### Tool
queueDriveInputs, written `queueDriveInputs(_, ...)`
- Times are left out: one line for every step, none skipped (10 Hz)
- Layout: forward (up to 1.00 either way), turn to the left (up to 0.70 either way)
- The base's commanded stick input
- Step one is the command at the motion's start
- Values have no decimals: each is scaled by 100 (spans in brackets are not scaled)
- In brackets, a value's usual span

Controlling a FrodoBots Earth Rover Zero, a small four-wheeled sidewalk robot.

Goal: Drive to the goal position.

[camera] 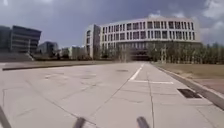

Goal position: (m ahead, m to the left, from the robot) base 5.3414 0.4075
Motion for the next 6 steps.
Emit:
queueDriveInputs(70,0)
queueDriveInputs(70,0)
queueDriveInputs(70,0)
queueDriveInputs(70,0)
queueDriveInputs(70,0)
queueDriveInputs(70,0)
